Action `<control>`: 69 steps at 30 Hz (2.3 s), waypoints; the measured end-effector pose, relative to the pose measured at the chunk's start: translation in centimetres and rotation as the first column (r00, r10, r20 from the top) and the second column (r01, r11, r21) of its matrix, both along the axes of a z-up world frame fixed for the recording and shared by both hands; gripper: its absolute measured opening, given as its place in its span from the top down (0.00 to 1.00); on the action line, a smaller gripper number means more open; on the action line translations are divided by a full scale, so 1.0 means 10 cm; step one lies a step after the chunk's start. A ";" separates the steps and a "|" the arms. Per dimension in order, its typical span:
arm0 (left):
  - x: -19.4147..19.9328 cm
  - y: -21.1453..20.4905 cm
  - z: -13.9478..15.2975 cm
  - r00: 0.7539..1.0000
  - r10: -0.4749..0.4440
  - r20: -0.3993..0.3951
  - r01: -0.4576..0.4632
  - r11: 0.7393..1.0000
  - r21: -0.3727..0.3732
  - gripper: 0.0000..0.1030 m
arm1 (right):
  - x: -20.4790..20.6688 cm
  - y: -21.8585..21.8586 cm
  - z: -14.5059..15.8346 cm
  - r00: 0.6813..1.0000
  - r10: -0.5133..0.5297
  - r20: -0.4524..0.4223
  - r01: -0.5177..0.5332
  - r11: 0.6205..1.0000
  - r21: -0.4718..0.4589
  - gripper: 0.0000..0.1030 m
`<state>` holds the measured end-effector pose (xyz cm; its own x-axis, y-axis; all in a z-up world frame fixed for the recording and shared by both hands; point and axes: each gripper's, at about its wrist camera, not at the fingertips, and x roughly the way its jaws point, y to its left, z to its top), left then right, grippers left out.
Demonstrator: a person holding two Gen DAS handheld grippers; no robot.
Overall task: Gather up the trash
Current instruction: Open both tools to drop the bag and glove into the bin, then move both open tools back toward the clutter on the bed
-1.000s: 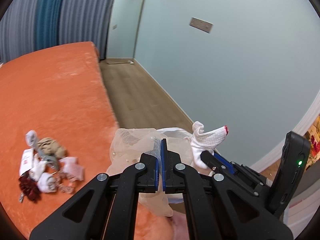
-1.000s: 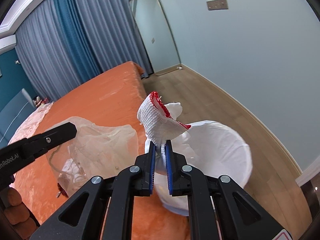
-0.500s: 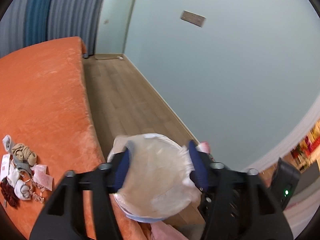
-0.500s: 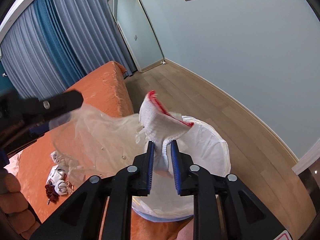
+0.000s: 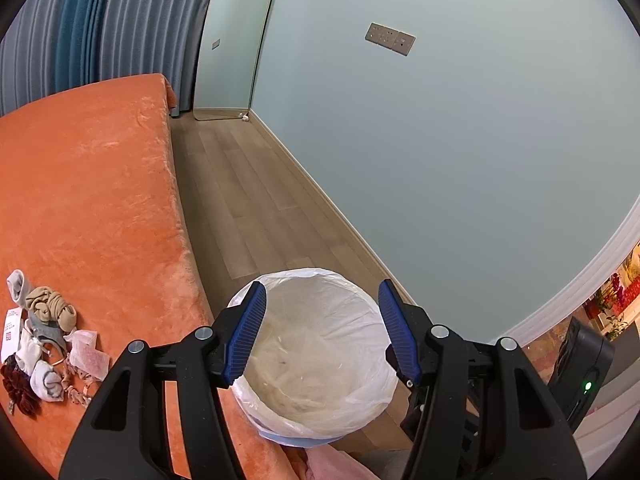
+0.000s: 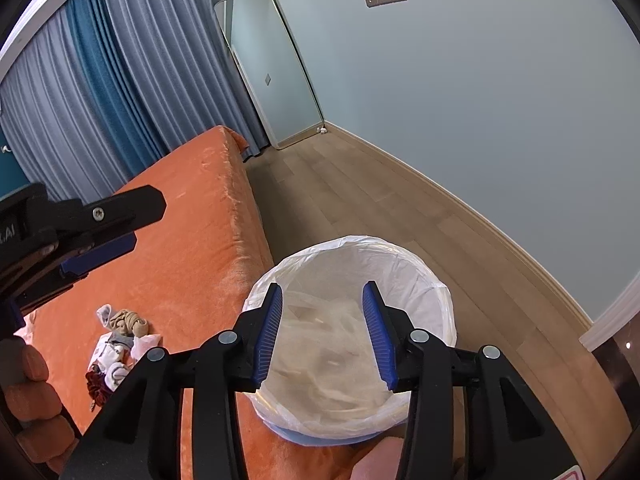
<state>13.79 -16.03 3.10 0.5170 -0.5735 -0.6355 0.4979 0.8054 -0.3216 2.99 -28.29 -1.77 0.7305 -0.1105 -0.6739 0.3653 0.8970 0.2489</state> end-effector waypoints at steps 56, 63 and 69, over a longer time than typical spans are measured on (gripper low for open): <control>-0.14 3.51 -0.81 0.816 0.572 -0.086 -0.555 0.816 0.160 0.40 | 0.54 2.52 -0.19 0.928 0.353 -0.116 -0.361 0.931 -0.059 0.47; -0.07 3.86 -1.17 0.775 0.615 -0.145 -0.584 0.784 0.208 0.40 | 0.73 2.80 -0.54 0.913 0.368 -0.177 -0.380 0.924 -0.036 0.47; 0.03 4.05 -1.51 0.748 0.633 -0.201 -0.589 0.772 0.241 0.40 | 0.92 2.93 -0.85 0.900 0.368 -0.232 -0.381 0.925 -0.011 0.47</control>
<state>14.07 24.47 -11.96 0.5285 -0.0759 -0.8455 -0.2008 0.9565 -0.2114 12.18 1.01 -10.32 0.5579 0.1002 -0.8238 0.0398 0.9883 0.1471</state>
